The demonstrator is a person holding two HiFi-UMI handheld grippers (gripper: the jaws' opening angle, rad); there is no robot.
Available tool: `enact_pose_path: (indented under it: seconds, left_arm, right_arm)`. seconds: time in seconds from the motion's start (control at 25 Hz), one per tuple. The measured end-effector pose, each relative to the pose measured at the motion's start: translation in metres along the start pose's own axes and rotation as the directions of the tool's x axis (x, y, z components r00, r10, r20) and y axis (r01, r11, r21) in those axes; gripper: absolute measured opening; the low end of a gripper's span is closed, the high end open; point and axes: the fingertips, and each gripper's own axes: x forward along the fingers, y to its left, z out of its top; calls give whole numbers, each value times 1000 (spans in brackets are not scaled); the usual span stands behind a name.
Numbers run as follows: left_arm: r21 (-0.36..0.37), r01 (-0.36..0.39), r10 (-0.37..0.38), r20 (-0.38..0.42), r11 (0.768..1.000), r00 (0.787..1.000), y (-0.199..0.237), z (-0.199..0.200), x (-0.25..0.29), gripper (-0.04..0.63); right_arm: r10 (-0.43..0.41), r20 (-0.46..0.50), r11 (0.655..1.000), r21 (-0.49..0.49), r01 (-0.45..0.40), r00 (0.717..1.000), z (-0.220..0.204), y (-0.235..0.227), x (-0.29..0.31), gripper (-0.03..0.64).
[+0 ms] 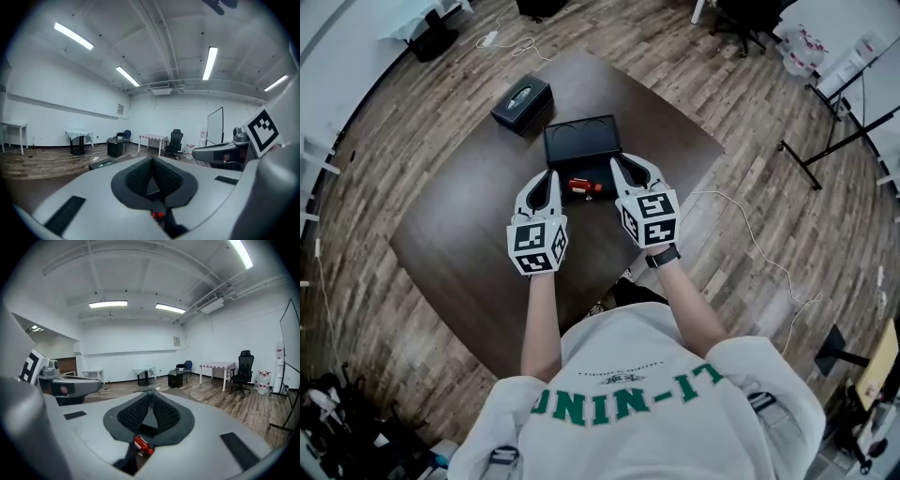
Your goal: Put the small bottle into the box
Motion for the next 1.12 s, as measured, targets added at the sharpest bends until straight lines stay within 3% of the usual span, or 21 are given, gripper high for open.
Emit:
enact_pose_path:
  seconds: [0.36, 1.12]
  left_arm:
    - [-16, 25, -23, 110, 1000, 994, -17, 46, -33, 14]
    - [31, -15, 10, 128, 999, 992, -20, 50, -81, 14]
  right_arm:
    - [14, 113, 1000, 3, -14, 993, 41, 19, -43, 15]
    - [32, 153, 999, 5, -33, 988, 48, 57, -83, 14]
